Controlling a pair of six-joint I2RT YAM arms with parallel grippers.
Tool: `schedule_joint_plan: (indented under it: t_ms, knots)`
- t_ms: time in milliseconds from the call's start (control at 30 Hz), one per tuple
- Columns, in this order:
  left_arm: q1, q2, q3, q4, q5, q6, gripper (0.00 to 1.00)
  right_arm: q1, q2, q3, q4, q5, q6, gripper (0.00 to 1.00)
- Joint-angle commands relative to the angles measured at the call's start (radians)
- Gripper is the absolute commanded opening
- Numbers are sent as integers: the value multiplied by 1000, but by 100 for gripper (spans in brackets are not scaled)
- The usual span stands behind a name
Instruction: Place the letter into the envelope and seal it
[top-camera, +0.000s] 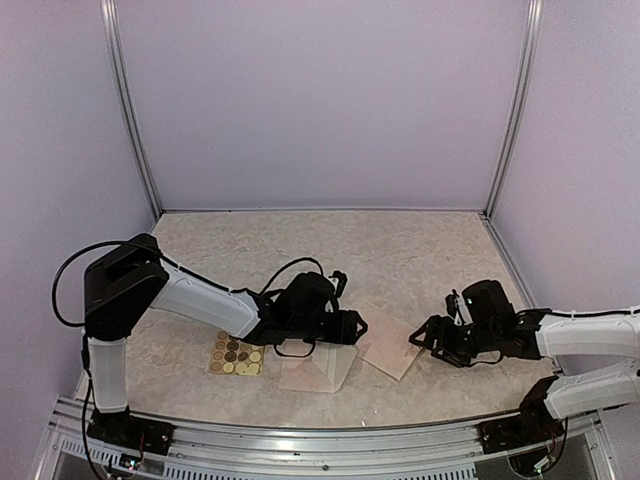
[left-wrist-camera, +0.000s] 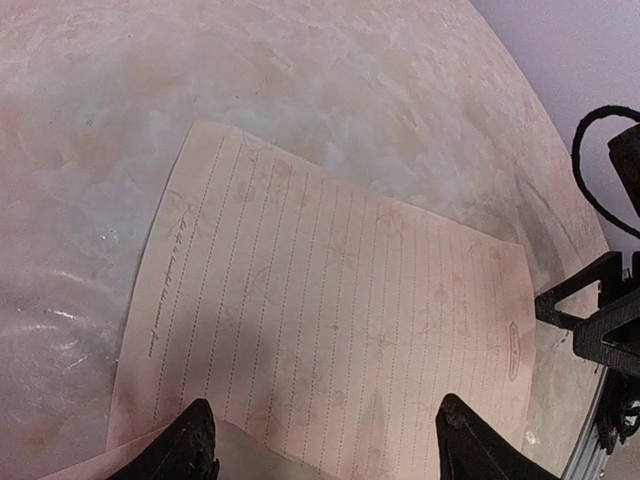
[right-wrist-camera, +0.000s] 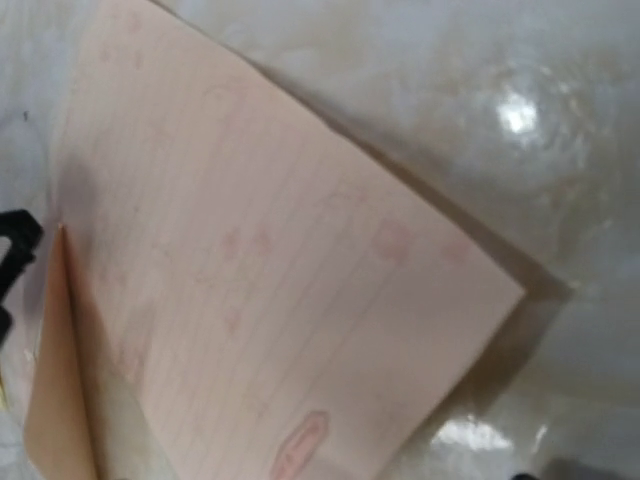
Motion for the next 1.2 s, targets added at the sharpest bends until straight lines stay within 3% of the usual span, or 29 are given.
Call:
schedule_joint_plan:
  t_ms: [0,467,700,967,1167]
  knots:
    - [6,27,14,23,14,16,71,-7,42,-19,113,-19,42,75]
    - [9,38,-28,38,43,-8,71,-8,201,-39,340,-52,104,52]
    - [9,-5,-39,38,30,-17,72,-9,143,-41,361,5,129,0]
    - [20,-326,-247,14,-67,-91,76,-12,-26,128,82,97,-48,0]
    - [33,-552,-338,-74,-118,-137,78,-5,-27,338,-20,-95,-265,0]
